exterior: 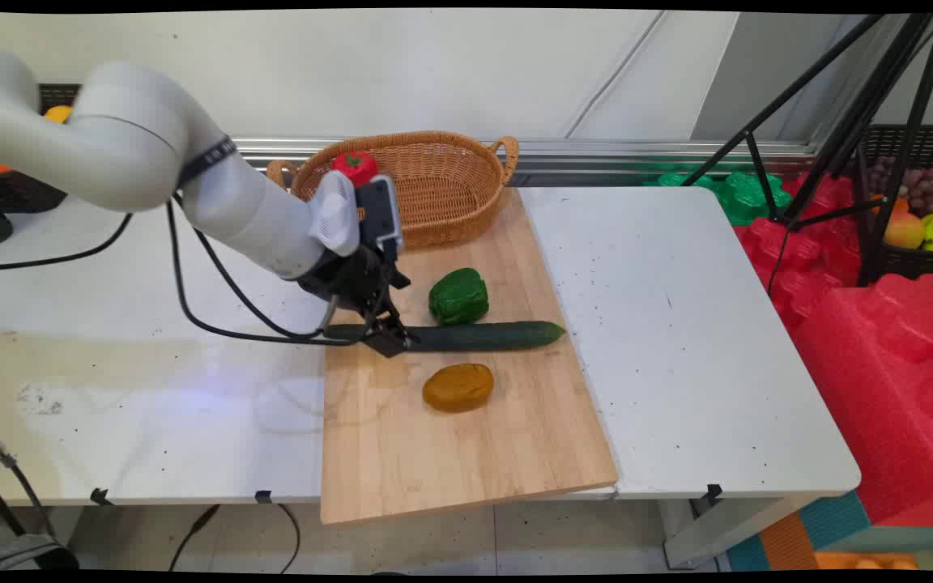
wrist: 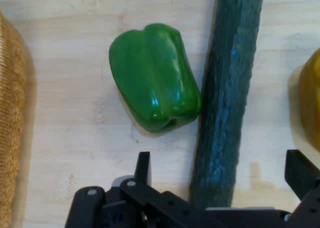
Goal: Pick up the potato from the cutting board
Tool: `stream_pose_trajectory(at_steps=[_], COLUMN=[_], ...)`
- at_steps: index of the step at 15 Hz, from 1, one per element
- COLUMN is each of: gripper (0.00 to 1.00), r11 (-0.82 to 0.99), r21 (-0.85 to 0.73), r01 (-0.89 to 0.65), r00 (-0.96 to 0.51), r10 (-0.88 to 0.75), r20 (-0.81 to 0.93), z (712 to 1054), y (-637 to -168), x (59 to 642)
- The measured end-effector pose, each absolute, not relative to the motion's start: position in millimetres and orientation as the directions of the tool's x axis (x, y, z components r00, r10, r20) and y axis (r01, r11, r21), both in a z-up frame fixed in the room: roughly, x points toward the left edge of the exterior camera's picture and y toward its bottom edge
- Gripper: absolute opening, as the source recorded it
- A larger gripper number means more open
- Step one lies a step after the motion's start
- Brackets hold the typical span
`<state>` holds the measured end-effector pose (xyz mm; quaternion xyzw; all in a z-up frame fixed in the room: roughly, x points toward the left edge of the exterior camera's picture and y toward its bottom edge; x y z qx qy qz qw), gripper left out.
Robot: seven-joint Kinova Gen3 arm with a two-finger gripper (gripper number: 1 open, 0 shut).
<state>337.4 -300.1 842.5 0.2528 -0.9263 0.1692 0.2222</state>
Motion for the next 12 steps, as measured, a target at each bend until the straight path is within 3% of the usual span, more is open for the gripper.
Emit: stream_pose_trajectory(at_steps=[6,12], gripper=[1.00,1.00], r11=[0.807,0.810], r21=[-0.215,-0.173], r01=[-0.550,-0.561], r00=[-0.745,-0.717], r10=[-0.358,-0.370], r20=[0.562,0.591], z=[886,906], y=[-265,-219], x=[350,344])
